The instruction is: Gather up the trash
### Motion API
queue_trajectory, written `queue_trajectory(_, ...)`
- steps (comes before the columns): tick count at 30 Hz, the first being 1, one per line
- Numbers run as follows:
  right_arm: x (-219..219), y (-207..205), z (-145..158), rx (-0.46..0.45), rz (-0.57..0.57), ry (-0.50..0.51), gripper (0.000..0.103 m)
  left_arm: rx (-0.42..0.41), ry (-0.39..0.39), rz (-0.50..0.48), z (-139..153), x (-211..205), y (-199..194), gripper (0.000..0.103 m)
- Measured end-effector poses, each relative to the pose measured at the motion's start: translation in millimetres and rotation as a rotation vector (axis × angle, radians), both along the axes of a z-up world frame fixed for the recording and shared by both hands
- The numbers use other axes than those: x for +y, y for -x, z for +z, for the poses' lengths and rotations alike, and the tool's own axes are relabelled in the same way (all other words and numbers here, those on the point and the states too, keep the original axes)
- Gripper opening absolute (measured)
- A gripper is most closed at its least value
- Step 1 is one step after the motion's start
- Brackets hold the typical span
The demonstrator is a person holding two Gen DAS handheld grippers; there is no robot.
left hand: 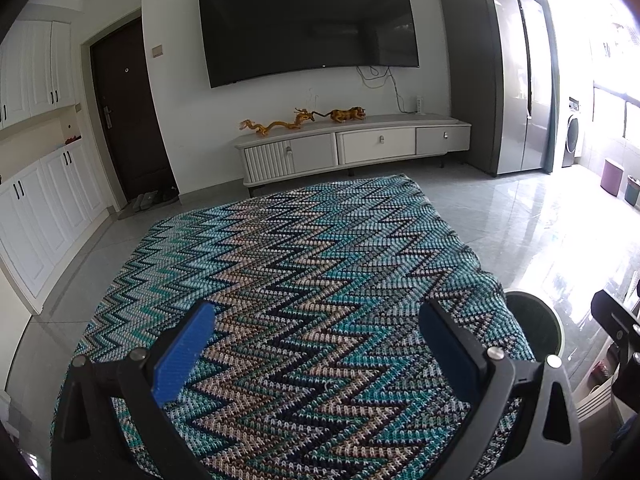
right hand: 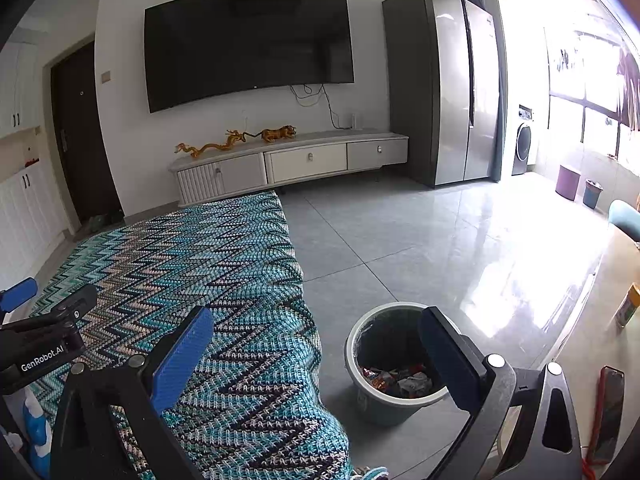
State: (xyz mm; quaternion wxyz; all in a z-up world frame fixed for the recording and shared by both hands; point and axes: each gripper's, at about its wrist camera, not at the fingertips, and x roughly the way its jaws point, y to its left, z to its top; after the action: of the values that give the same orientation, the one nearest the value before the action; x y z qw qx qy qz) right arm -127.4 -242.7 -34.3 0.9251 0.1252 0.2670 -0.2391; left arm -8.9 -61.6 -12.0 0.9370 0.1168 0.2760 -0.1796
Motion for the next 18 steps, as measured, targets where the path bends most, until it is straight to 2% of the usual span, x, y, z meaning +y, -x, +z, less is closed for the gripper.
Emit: queue_trajectory(18, 6.8, -7.0, 0.0, 0.060, -0.012, 0.048, 0.103, 0.007, -0.010, 0.015, -2.3, -0.9, -1.0, 0.103)
